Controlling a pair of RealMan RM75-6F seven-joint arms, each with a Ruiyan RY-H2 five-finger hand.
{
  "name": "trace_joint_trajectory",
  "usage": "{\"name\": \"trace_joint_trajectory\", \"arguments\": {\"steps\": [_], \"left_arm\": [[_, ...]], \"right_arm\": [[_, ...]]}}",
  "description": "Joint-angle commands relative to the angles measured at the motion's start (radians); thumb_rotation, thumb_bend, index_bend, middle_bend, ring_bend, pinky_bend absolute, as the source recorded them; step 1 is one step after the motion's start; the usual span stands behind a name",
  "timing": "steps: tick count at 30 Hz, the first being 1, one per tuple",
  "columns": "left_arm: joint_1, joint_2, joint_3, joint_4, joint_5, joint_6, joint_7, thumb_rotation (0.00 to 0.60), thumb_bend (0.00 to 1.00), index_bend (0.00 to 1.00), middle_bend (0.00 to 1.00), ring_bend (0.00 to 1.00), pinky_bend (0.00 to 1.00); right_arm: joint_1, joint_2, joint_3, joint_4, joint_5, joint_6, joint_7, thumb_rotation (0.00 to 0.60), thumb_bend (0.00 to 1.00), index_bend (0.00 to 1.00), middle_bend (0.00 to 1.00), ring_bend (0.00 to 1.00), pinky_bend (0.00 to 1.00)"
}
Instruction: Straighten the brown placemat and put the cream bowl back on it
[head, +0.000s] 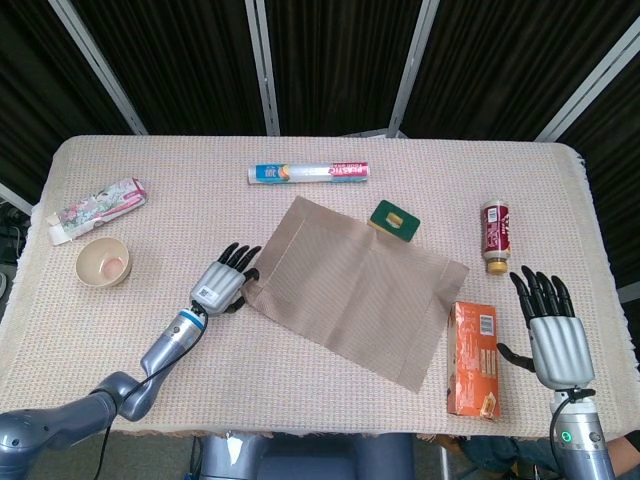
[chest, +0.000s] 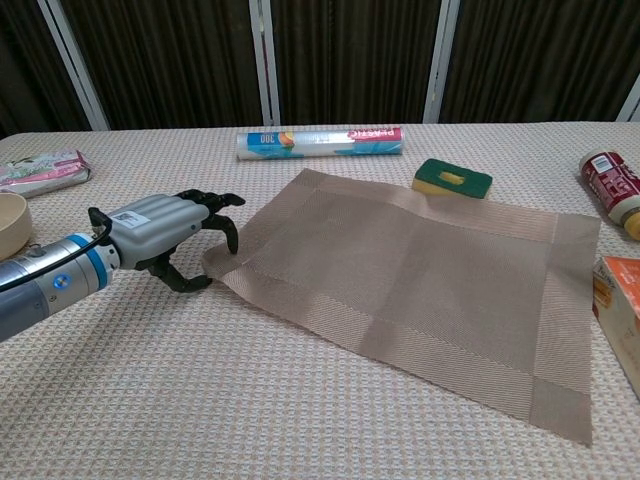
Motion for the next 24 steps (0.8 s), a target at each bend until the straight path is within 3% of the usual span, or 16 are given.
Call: {"name": "trace_joint_trajectory", "arguments": {"steps": [1, 3, 15, 24], "left_arm": [[-0.005, -0.006, -0.006, 0.003, -0.004, 0.001, -0.004, 0.600, 0.43, 0.38, 0.00, 0.00, 0.00], [-0.009, -0.012, -0.012, 0.002, -0.008, 0.002, -0.008, 0.600, 0.49, 0.41, 0.00, 0.00, 0.00], [-0.020, -0.033, -0.027, 0.001, -0.020, 0.018, 0.014, 0.600, 0.55, 0.62, 0.00, 0.00, 0.00], [0.001, 0.018, 0.011, -0.086, 0.025, 0.073, 0.011, 0.600, 0.55, 0.67, 0.00, 0.00, 0.00]], "right_arm": [[-0.002, 0.002, 0.002, -0.001, -0.004, 0.002, 0.001, 0.600, 0.00, 0.00, 0.00, 0.00, 0.00], [-0.005, 0.003, 0.003, -0.002, -0.007, 0.003, 0.002, 0.600, 0.00, 0.00, 0.00, 0.00, 0.00], [-0.013, 0.011, 0.013, -0.007, -0.017, 0.005, 0.014, 0.600, 0.00, 0.00, 0.00, 0.00, 0.00], [-0.016, 0.013, 0.015, -0.008, -0.022, 0.000, 0.018, 0.600, 0.00, 0.00, 0.00, 0.00, 0.00]]}}
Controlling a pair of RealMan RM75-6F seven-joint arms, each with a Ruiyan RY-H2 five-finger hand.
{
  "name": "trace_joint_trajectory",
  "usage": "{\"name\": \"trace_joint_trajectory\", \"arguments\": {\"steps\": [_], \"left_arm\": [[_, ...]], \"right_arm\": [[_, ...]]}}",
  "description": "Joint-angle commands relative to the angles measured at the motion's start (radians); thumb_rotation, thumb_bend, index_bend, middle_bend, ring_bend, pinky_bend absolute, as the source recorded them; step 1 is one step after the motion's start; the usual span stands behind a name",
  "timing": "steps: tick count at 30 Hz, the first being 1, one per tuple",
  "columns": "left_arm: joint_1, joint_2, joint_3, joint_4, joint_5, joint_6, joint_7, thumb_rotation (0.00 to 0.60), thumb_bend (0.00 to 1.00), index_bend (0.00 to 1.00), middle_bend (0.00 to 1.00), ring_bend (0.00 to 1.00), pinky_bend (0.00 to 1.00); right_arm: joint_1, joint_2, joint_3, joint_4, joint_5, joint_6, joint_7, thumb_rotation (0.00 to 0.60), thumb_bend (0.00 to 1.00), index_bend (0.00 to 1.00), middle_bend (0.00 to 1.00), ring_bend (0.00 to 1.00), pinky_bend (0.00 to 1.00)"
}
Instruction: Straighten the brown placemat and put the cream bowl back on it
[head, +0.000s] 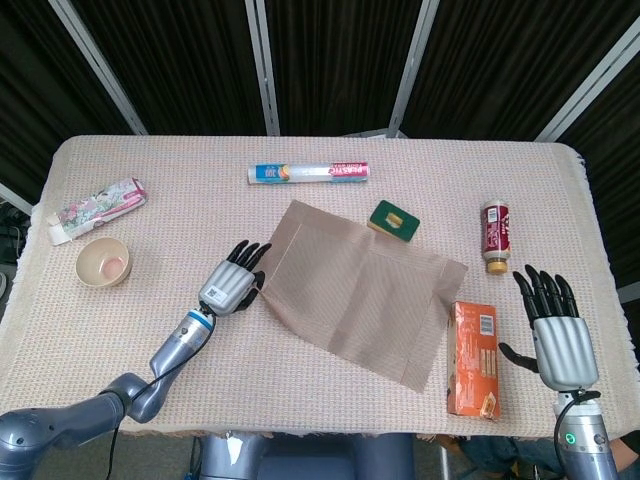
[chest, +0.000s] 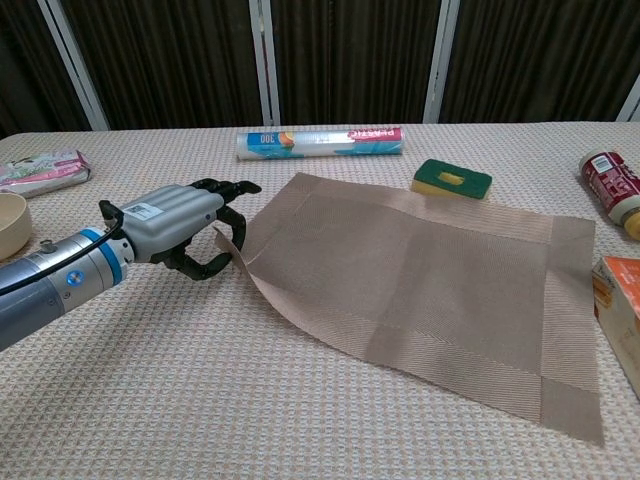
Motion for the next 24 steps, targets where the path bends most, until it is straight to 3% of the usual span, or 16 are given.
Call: {"name": "trace_joint_trajectory", "arguments": {"steps": [1, 7, 15, 24], "left_arm": [[0.019, 0.051, 0.036, -0.077, 0.042, 0.041, -0.004, 0.600, 0.55, 0.67, 0.00, 0.00, 0.00], [0.051, 0.178, 0.105, -0.275, 0.109, 0.089, 0.028, 0.600, 0.55, 0.68, 0.00, 0.00, 0.00], [0.097, 0.359, 0.173, -0.560, 0.114, 0.086, 0.195, 0.600, 0.55, 0.68, 0.00, 0.00, 0.00], [0.143, 0.434, 0.235, -0.651, 0.132, 0.097, 0.247, 0.600, 0.55, 0.69, 0.00, 0.00, 0.00]], "right_arm": [[-0.001, 0.001, 0.000, -0.001, -0.002, -0.001, 0.001, 0.600, 0.00, 0.00, 0.00, 0.00, 0.00], [-0.005, 0.002, -0.001, -0.006, -0.010, 0.000, -0.002, 0.600, 0.00, 0.00, 0.00, 0.00, 0.00], [-0.019, 0.007, -0.006, -0.022, -0.036, 0.018, -0.009, 0.600, 0.00, 0.00, 0.00, 0.00, 0.00], [-0.029, 0.011, -0.010, -0.033, -0.060, 0.030, -0.017, 0.600, 0.00, 0.00, 0.00, 0.00, 0.00]]}}
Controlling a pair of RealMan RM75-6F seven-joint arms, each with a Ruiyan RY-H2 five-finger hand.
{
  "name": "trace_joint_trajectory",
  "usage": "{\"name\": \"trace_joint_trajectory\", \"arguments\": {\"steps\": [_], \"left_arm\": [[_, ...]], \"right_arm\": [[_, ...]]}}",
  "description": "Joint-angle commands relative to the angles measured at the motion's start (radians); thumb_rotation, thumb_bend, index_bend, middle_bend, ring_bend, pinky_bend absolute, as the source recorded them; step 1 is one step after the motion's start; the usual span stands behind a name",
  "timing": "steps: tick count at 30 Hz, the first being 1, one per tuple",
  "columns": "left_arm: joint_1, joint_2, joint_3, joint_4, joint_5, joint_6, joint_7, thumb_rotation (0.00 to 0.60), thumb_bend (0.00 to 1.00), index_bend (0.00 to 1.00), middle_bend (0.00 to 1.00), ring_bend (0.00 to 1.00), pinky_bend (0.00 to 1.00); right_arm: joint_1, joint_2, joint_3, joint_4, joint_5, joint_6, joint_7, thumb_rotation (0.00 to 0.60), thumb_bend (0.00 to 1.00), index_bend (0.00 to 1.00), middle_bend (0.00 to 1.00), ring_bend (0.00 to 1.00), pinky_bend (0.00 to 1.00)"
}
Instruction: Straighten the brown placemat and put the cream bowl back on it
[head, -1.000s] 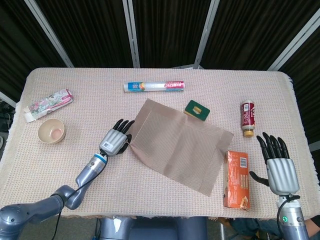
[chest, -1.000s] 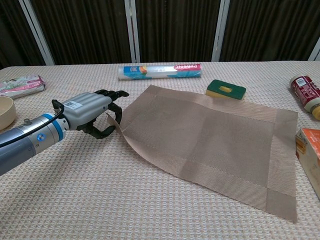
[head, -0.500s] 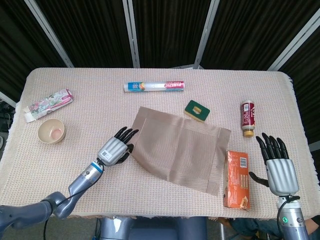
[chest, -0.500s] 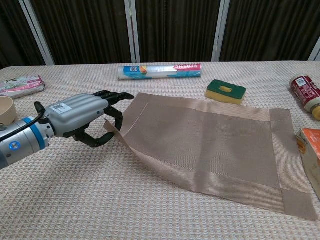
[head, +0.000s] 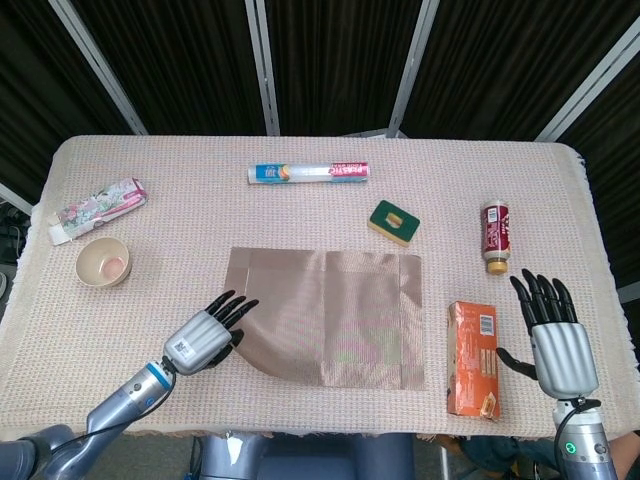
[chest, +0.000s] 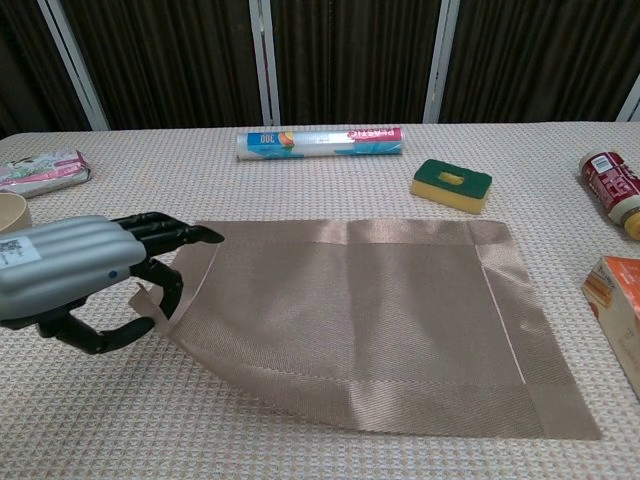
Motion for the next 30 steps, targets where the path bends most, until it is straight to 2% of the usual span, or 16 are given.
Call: {"name": "trace_joint_trajectory", "arguments": {"steps": [1, 13, 24, 30], "left_arm": [[0.015, 0.014, 0.017, -0.011, 0.015, 0.012, 0.007, 0.600, 0.55, 0.69, 0.00, 0.00, 0.00], [0.066, 0.038, 0.070, 0.011, 0.063, 0.035, -0.011, 0.600, 0.55, 0.69, 0.00, 0.00, 0.00], [0.095, 0.041, 0.081, 0.035, 0.082, 0.047, -0.033, 0.600, 0.55, 0.69, 0.00, 0.00, 0.00], [0.104, 0.046, 0.084, 0.036, 0.080, 0.042, -0.036, 0.600, 0.53, 0.63, 0.00, 0.00, 0.00]], "right_arm": [[-0.002, 0.001, 0.000, -0.002, -0.003, 0.002, 0.000, 0.600, 0.00, 0.00, 0.00, 0.00, 0.00], [-0.009, 0.005, 0.002, -0.008, -0.017, 0.004, -0.001, 0.600, 0.00, 0.00, 0.00, 0.00, 0.00], [-0.015, 0.006, 0.002, -0.013, -0.028, 0.007, -0.004, 0.600, 0.00, 0.00, 0.00, 0.00, 0.00], [-0.017, 0.007, 0.002, -0.015, -0.033, 0.008, -0.003, 0.600, 0.00, 0.00, 0.00, 0.00, 0.00]]}}
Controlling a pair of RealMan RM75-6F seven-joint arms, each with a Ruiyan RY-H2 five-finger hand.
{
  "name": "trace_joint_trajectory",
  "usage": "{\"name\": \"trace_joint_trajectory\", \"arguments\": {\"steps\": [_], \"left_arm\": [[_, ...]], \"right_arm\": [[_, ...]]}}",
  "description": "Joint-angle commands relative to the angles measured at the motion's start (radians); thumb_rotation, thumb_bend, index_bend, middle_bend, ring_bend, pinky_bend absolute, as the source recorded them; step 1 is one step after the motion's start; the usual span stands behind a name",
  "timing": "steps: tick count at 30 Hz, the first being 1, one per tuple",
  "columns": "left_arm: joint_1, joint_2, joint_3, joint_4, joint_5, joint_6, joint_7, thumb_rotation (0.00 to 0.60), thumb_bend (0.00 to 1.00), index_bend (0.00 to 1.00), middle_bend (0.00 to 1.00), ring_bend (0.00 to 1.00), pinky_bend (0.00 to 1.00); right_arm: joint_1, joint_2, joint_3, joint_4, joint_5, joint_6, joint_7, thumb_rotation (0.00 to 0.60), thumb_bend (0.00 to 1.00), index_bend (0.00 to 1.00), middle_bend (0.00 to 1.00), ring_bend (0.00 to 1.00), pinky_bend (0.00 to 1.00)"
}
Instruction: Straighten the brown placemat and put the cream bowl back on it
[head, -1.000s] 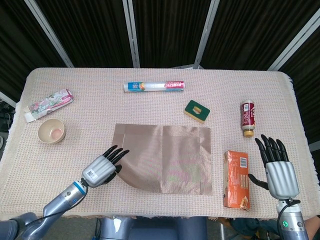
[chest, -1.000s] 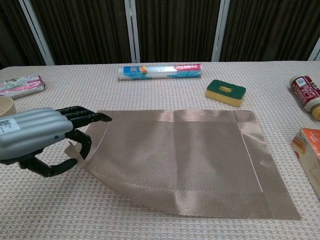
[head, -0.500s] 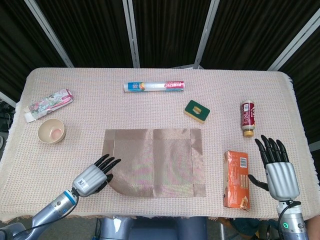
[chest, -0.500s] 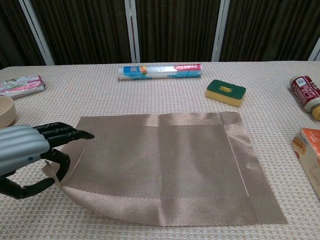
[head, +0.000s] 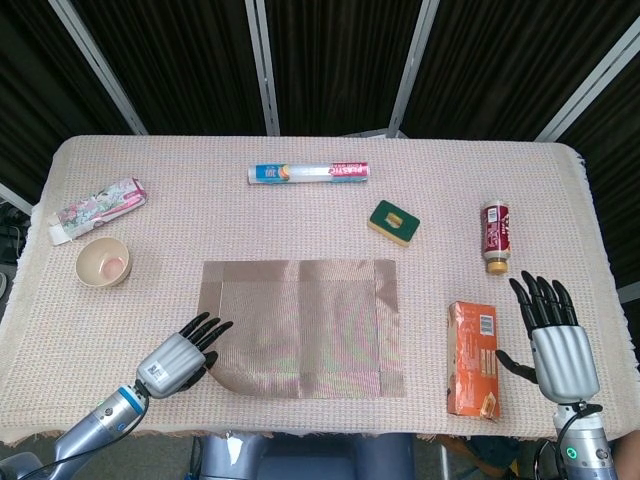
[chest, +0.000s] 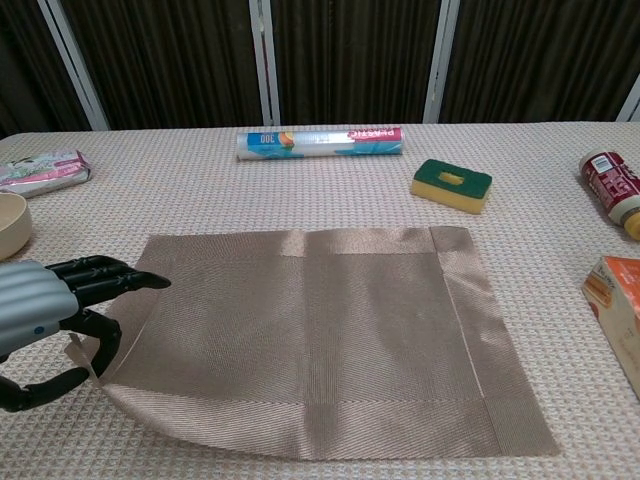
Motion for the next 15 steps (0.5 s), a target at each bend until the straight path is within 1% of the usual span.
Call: {"name": "trace_joint_trajectory", "arguments": {"steps": [1, 2, 4, 5, 6, 7, 8, 9, 10, 15], "left_arm": [[0.003, 0.004, 0.002, -0.004, -0.002, -0.004, -0.002, 0.600, 0.52, 0.62, 0.00, 0.00, 0.00], [0.005, 0.007, 0.002, -0.006, -0.002, -0.003, -0.003, 0.600, 0.50, 0.59, 0.00, 0.00, 0.00], [0.009, 0.013, 0.004, -0.008, -0.001, 0.000, -0.004, 0.600, 0.34, 0.45, 0.00, 0.00, 0.00], [0.012, 0.017, 0.007, -0.010, 0.001, 0.002, -0.005, 0.600, 0.22, 0.33, 0.00, 0.00, 0.00], [0.014, 0.021, 0.008, -0.011, 0.000, 0.003, -0.007, 0.600, 0.09, 0.18, 0.00, 0.00, 0.00], [0.017, 0.031, 0.012, -0.017, -0.004, 0.001, -0.013, 0.600, 0.04, 0.10, 0.00, 0.00, 0.00], [0.018, 0.038, 0.015, -0.021, -0.005, 0.000, -0.016, 0.600, 0.01, 0.03, 0.00, 0.00, 0.00], [0.019, 0.045, 0.018, -0.028, -0.006, -0.001, -0.023, 0.600, 0.00, 0.01, 0.00, 0.00, 0.00], [0.021, 0.060, 0.023, -0.040, -0.005, 0.002, -0.035, 0.600, 0.00, 0.00, 0.00, 0.00, 0.00], [0.040, 0.138, 0.032, -0.078, 0.021, 0.066, -0.075, 0.600, 0.00, 0.00, 0.00, 0.00, 0.00]], "right_arm": [[0.000, 0.000, 0.000, 0.000, -0.001, -0.001, 0.000, 0.600, 0.00, 0.00, 0.00, 0.00, 0.00], [-0.001, 0.000, 0.000, 0.000, -0.001, -0.001, 0.001, 0.600, 0.00, 0.00, 0.00, 0.00, 0.00], [0.000, 0.001, 0.001, 0.000, 0.000, -0.003, 0.001, 0.600, 0.00, 0.00, 0.00, 0.00, 0.00], [-0.001, 0.001, 0.001, -0.001, -0.001, -0.003, 0.001, 0.600, 0.00, 0.00, 0.00, 0.00, 0.00], [-0.001, 0.001, 0.001, -0.001, -0.001, -0.003, 0.002, 0.600, 0.00, 0.00, 0.00, 0.00, 0.00], [-0.001, 0.001, 0.000, -0.002, -0.003, -0.003, 0.002, 0.600, 0.00, 0.00, 0.00, 0.00, 0.00], [-0.001, 0.001, 0.000, -0.002, -0.004, -0.003, 0.002, 0.600, 0.00, 0.00, 0.00, 0.00, 0.00], [-0.001, 0.001, 0.000, -0.003, -0.005, -0.003, 0.002, 0.600, 0.00, 0.00, 0.00, 0.00, 0.00], [-0.002, 0.001, -0.001, -0.003, -0.007, -0.003, 0.002, 0.600, 0.00, 0.00, 0.00, 0.00, 0.00], [-0.004, 0.002, -0.004, -0.007, -0.014, -0.004, 0.001, 0.600, 0.00, 0.00, 0.00, 0.00, 0.00]]}}
